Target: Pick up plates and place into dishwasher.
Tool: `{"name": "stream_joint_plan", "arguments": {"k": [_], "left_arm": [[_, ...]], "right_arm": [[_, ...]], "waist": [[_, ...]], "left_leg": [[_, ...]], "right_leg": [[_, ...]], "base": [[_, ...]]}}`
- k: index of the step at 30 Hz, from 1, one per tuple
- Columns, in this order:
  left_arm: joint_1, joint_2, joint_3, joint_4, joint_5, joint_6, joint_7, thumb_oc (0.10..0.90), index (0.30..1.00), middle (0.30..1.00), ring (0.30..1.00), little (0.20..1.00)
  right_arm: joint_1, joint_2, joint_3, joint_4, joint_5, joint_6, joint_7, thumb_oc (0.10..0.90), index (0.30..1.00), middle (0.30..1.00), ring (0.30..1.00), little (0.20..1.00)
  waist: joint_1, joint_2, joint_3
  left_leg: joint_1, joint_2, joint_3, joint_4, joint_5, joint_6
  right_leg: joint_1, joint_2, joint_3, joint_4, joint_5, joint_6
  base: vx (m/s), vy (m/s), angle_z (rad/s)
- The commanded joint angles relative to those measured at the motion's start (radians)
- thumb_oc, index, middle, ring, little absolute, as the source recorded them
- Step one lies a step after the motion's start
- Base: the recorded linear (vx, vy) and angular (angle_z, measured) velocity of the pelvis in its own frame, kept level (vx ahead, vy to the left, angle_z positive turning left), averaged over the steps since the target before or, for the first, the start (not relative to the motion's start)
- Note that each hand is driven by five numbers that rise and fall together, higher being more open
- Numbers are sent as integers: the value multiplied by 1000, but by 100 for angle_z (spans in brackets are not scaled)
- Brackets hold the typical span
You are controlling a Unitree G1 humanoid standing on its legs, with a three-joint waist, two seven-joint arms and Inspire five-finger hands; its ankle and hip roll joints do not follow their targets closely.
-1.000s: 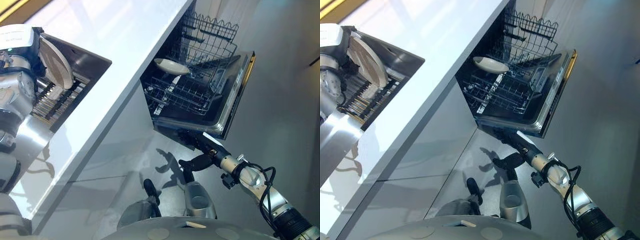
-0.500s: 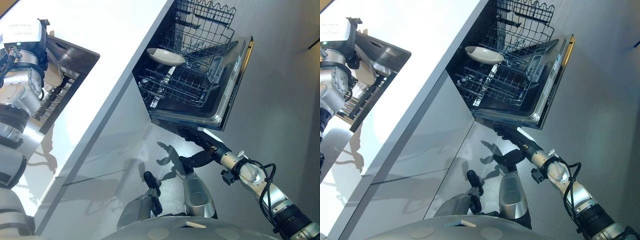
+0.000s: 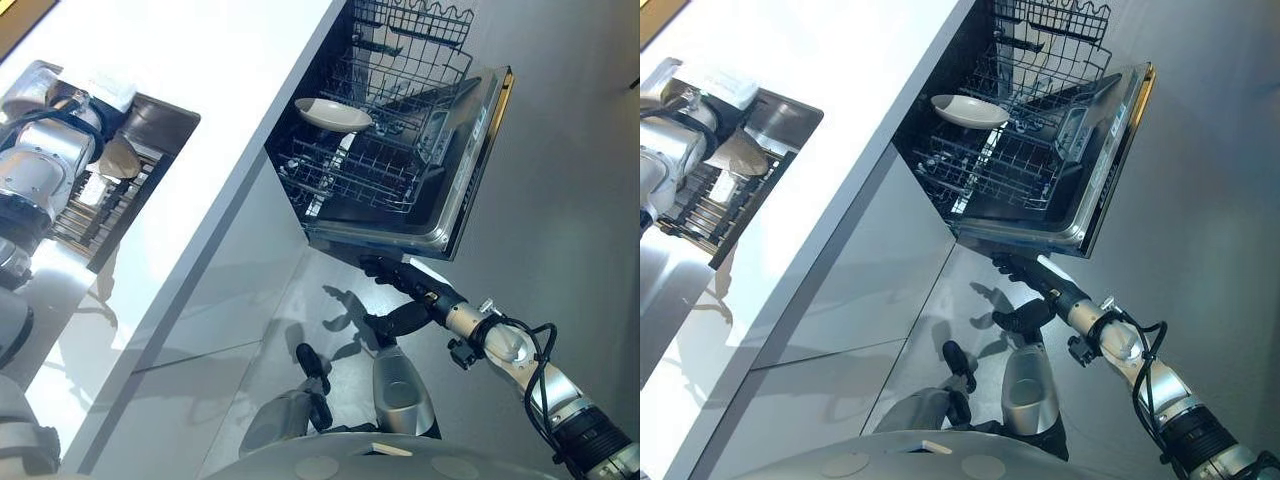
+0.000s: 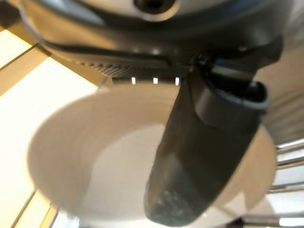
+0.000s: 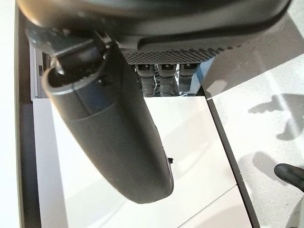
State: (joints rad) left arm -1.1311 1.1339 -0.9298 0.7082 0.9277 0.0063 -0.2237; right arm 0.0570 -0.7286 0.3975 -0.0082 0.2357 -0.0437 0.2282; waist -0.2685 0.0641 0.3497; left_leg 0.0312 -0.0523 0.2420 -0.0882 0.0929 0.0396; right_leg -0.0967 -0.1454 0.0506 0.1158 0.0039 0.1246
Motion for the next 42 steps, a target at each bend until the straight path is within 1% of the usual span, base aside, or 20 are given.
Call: {"name": "stream_joint_plan", "arguments": {"k": [1,3,8,11,14,16,17,20,23,24,26,29,30,31,33,34,35,39,41,42], "left_arm": [[-104,136,-23,42,77,13,-4,100,300,300,300,200],[-100,141,-23,44,81,5,13,100,300,300,300,200],[-95,149,-17,44,57,11,122,100,300,300,300,200],[-100,155,-14,33,34,37,178,100,300,300,300,200],[-92,161,5,22,-18,86,224,100,300,300,300,200],[-91,165,15,16,-78,118,268,100,300,300,300,200],[-83,165,39,11,-138,147,313,100,300,300,300,200],[-65,172,87,0,-215,179,375,100,300,300,300,200],[-19,185,185,-6,-342,194,492,100,300,300,300,200],[-13,185,197,-5,-349,194,500,100,300,300,300,200],[0,195,236,-15,-431,184,543,100,300,300,300,200],[40,196,310,-44,-499,140,589,100,300,300,300,200],[68,192,346,-70,-554,106,612,100,300,300,300,200],[75,192,352,-76,-571,99,617,100,300,300,300,200],[122,177,411,-147,-612,78,621,100,300,300,300,200],[164,146,463,-205,-682,48,613,100,300,300,300,200],[183,133,486,-231,-701,38,611,100,300,300,300,200],[341,50,635,-452,-766,20,579,100,300,300,300,200],[408,17,687,-558,-782,24,544,100,300,300,300,200],[432,4,705,-595,-802,12,534,100,300,300,300,200]], "right_arm": [[-5,-19,-45,-148,58,-47,-1,800,900,900,900,900],[-2,-12,-41,-144,52,-51,0,800,900,900,900,900],[9,-5,-37,-136,58,-62,1,800,900,900,900,900],[20,0,-40,-128,61,-70,3,800,900,900,900,900],[25,5,-43,-126,66,-78,-1,800,900,900,900,900],[27,10,-43,-125,66,-89,-13,800,900,900,900,900],[25,18,-47,-128,65,-98,-36,800,900,900,900,900],[25,32,-55,-133,61,-109,-65,800,900,900,900,900],[28,49,-75,-150,44,-135,-116,800,900,900,900,900],[28,50,-76,-152,39,-139,-125,800,900,900,900,900],[27,55,-93,-166,31,-160,-163,800,900,900,900,900],[9,60,-131,-204,47,-177,-217,800,900,900,900,900],[-9,57,-151,-225,58,-193,-247,800,900,900,900,900],[-12,56,-153,-228,58,-197,-251,800,900,900,900,900],[-41,53,-177,-250,57,-214,-271,800,900,900,900,900],[-74,48,-187,-260,50,-227,-298,800,900,900,900,900],[-86,47,-190,-262,46,-236,-310,800,900,900,900,900],[-164,45,-220,-292,-24,-258,-433,800,900,900,900,900],[-198,49,-231,-310,-52,-268,-461,800,900,900,900,900],[-216,49,-231,-320,-56,-268,-465,800,900,900,900,900]], "waist": [[24,41,-109],[28,42,-116],[37,41,-143],[43,36,-162],[51,30,-174],[55,26,-180],[60,21,-185],[66,18,-192],[78,10,-206],[79,9,-207],[83,8,-214],[92,1,-227],[98,-2,-233],[99,-2,-234],[111,-4,-242],[126,-9,-249],[131,-10,-252],[167,-16,-273],[182,-20,-281],[190,-22,-284]], "left_leg": [[9,-73,-31,98,-176,20],[18,-73,-34,92,-176,19],[38,-74,-44,83,-177,21],[52,-74,-51,77,-178,22],[64,-74,-58,73,-180,24],[68,-73,-60,72,-181,24],[72,-72,-61,72,-181,25],[77,-71,-63,69,-182,26],[84,-66,-65,61,-179,26],[85,-65,-64,60,-179,26],[88,-62,-65,55,-176,26],[91,-53,-65,51,-177,26],[91,-49,-66,49,-177,26],[92,-48,-66,49,-177,26],[93,-39,-67,47,-176,24],[95,-32,-70,46,-173,21],[97,-29,-71,44,-172,19],[106,-13,-90,33,-161,9],[108,-7,-100,30,-157,5],[109,-6,-107,30,-155,3]], "right_leg": [[-130,40,-12,-16,155,38],[-123,38,-17,-15,154,39],[-104,40,-23,-9,145,40],[-95,38,-28,-1,146,41],[-86,35,-35,4,146,42],[-82,33,-37,7,148,43],[-78,32,-40,11,148,43],[-71,33,-41,13,143,43],[-56,36,-45,11,131,45],[-54,36,-45,10,129,45],[-45,37,-45,8,124,45],[-26,43,-42,6,105,45],[-10,49,-41,0,92,44],[-7,50,-42,-1,90,44],[18,60,-47,-16,65,40],[40,68,-53,-30,47,32],[49,71,-55,-35,41,29],[101,94,-70,-70,13,4],[118,102,-80,-79,5,-5],[125,105,-84,-82,2,-9]], "base": [[-8,-12,5],[-5,-10,2],[0,-23,4],[7,-26,8],[-7,-32,11],[-17,-38,10],[-26,-35,5],[-27,-30,9],[-38,-54,5],[-43,-59,1],[-45,-62,1],[-69,-95,1],[-59,-80,3],[-84,-113,6],[-73,-115,6],[-65,-123,7],[-71,-155,15],[-41,-122,15],[-33,-110,21],[-33,-107,19]]}}
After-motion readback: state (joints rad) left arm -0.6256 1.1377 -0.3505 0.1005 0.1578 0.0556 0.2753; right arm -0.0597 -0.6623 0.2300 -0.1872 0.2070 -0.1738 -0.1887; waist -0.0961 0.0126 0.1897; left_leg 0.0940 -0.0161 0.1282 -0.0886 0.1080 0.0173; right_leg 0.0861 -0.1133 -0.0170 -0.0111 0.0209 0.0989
